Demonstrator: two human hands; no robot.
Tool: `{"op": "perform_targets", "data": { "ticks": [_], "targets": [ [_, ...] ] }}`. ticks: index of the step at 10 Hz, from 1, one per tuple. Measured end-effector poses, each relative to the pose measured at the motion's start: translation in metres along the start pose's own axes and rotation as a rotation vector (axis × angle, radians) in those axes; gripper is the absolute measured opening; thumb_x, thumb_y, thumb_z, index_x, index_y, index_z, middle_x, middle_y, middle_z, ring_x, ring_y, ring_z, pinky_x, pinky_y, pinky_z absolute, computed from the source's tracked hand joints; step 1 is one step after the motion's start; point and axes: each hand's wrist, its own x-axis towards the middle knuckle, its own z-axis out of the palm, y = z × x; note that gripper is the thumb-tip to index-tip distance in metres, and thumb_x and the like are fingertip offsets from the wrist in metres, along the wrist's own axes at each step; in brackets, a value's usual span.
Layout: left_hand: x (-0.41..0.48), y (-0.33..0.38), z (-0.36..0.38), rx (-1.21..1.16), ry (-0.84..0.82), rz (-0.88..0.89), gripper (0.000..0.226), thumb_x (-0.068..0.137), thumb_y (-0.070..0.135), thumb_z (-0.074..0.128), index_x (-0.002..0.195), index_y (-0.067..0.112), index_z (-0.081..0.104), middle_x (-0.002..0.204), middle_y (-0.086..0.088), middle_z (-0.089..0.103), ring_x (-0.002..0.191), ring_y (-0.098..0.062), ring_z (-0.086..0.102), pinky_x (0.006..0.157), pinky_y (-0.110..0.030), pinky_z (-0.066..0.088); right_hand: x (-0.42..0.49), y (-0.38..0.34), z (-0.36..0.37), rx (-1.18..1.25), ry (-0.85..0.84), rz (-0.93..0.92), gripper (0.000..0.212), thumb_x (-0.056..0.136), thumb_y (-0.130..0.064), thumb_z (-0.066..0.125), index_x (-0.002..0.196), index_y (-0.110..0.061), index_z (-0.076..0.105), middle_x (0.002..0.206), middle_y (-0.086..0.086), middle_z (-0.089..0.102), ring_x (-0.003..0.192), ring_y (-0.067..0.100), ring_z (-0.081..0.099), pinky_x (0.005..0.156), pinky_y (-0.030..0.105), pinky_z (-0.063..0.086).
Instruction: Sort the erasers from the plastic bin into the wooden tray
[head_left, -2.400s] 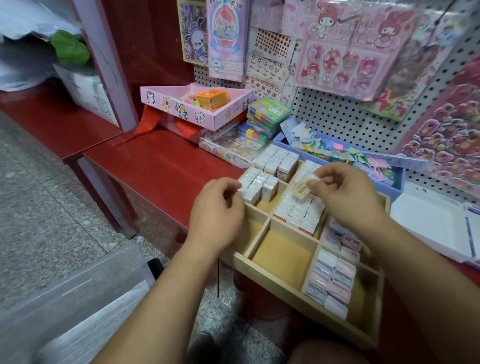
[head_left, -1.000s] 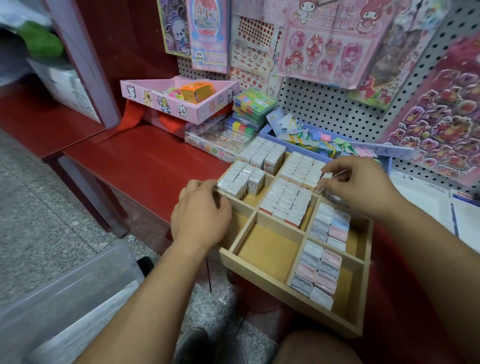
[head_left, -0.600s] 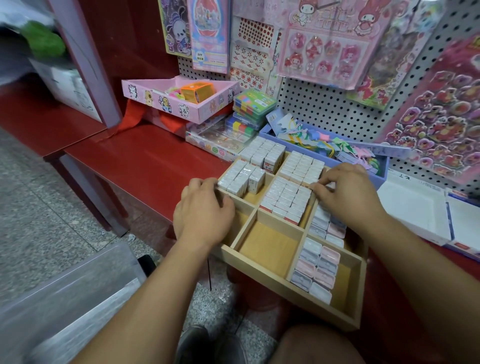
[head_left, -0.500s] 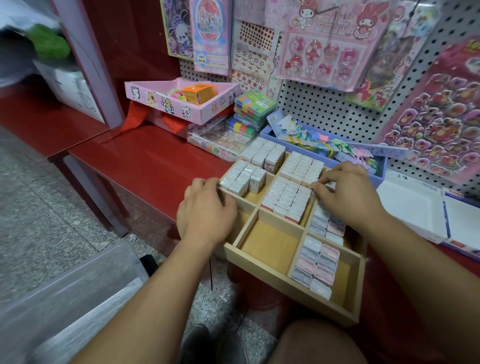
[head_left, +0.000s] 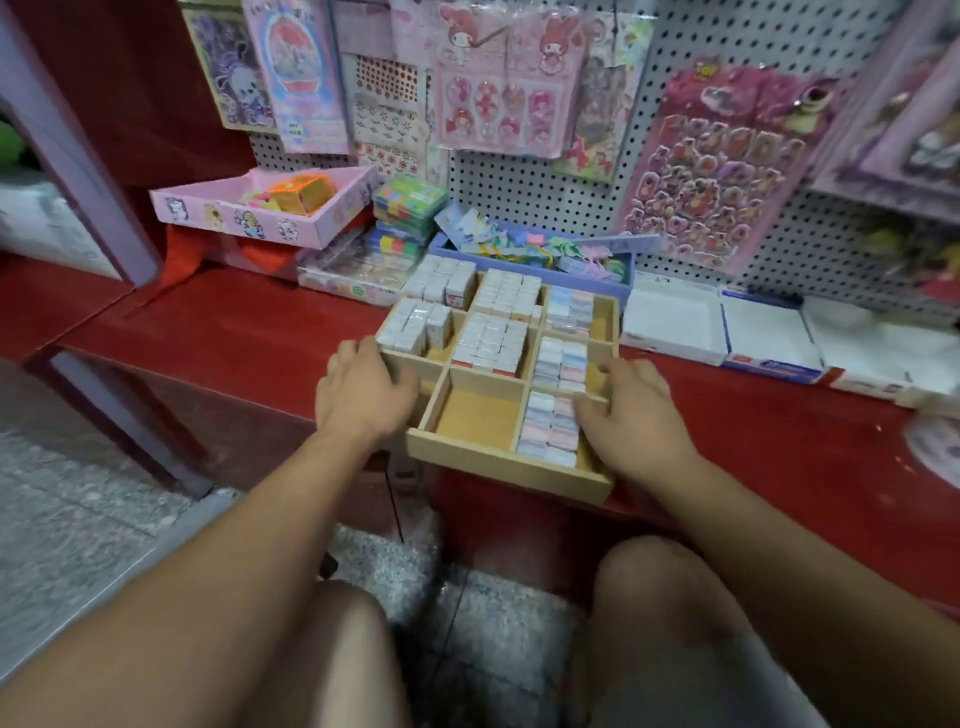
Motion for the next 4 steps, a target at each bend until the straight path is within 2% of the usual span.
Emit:
{"op": "perform_targets", "data": {
  "ticks": [1,2,3,4],
  "targets": [
    [-0.004,0.0,-0.002,-0.01,0.0,0.018,0.041,0.092,0.041,0.053,0.121,0.013,0.049,0.127,-0.013,0.051,0.12,-0.037,0.049,0.095,-0.049,0.043,-0.018,0.009,0.005,0.042,0.028,0.042,0.057,0.1,-0.041,0.054,0.148,-0.014,0.04,0.138,0.011,0.041,0.129,0.034,0.041,0.109,0.047,0.038],
    [-0.009,-0.003,0.002,-0.037,0.017,0.024,0.052,0.092,0.039,0.055,0.134,0.011,0.044,0.133,-0.016,0.051,0.125,-0.039,0.047,0.098,-0.051,0.043,-0.028,0.014,0.015,0.106,0.03,0.068,0.053,0.1,-0.038,0.055,0.145,-0.014,0.043,0.137,0.008,0.043,0.127,0.027,0.044,0.109,0.041,0.039],
    [-0.011,-0.007,0.005,-0.065,0.042,0.036,0.071,0.093,0.037,0.06,0.152,0.009,0.032,0.143,-0.017,0.047,0.132,-0.038,0.044,0.101,-0.052,0.042,-0.032,0.016,0.023,0.234,0.133,-0.022,0.037,0.099,-0.027,0.058,0.135,-0.024,0.048,0.127,-0.004,0.047,0.12,0.019,0.048,0.107,0.04,0.041],
    [-0.014,-0.019,0.019,-0.134,0.048,0.016,0.079,0.087,0.031,0.072,0.152,0.007,0.035,0.143,-0.018,0.051,0.13,-0.04,0.049,0.102,-0.051,0.043,-0.045,0.026,0.032,0.327,0.191,-0.059,0.034,0.099,-0.019,0.058,0.126,-0.038,0.049,0.119,-0.024,0.047,0.116,0.013,0.052,0.101,0.052,0.048]
  ]
}}
